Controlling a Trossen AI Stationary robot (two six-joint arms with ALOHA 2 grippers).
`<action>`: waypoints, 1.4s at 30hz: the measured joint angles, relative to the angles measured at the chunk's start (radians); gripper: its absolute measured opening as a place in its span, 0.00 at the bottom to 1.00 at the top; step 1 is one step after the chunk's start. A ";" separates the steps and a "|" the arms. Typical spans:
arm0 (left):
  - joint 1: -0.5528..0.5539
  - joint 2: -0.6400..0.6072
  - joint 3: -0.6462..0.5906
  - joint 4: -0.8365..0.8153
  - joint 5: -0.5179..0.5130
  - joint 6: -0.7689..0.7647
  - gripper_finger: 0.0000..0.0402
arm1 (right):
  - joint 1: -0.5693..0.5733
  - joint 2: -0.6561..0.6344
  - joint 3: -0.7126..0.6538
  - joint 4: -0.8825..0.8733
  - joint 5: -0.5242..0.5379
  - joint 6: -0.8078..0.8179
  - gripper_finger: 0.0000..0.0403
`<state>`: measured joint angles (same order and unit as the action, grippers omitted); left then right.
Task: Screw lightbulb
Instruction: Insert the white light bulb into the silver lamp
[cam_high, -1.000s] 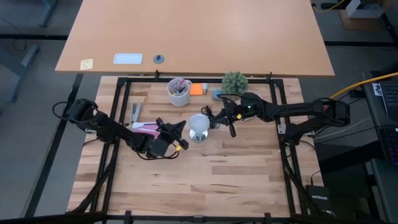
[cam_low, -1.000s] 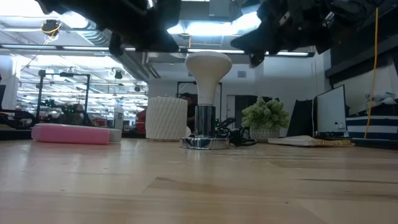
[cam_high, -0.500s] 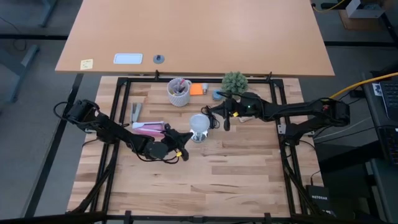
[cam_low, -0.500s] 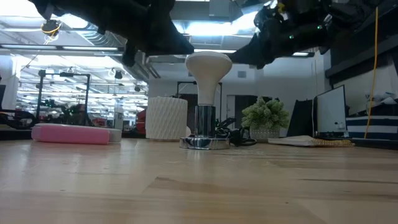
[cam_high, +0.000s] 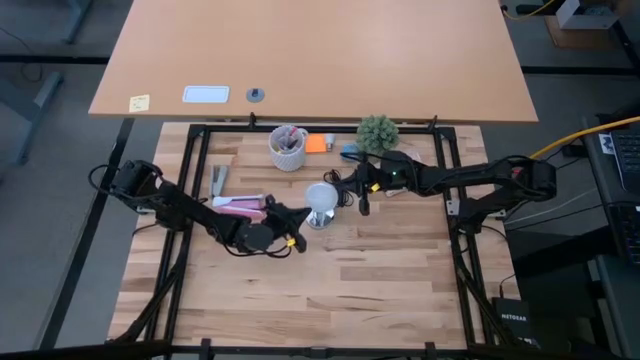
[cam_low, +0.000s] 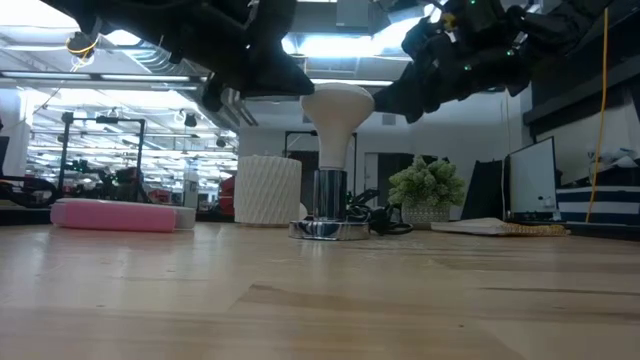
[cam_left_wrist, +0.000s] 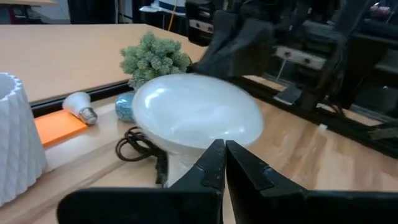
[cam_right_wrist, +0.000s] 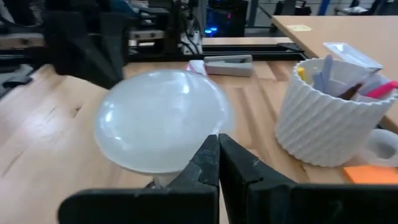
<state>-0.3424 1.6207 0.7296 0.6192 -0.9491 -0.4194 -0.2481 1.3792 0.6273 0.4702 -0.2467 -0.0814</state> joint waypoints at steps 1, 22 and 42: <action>0.004 0.000 0.000 -0.001 0.000 0.000 0.01 | 0.000 0.000 0.000 0.000 -0.014 0.002 0.01; 0.011 0.000 -0.002 -0.015 -0.160 -0.005 0.01 | 0.000 -0.001 0.000 -0.025 -0.201 0.103 0.01; 0.022 -0.001 -0.001 -0.085 -0.214 -0.101 0.01 | 0.052 -0.033 -0.001 0.105 -0.158 0.136 0.01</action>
<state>-0.3207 1.6200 0.7284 0.5344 -1.1628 -0.5207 -0.1962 1.3461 0.6266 0.5754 -0.4047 0.0547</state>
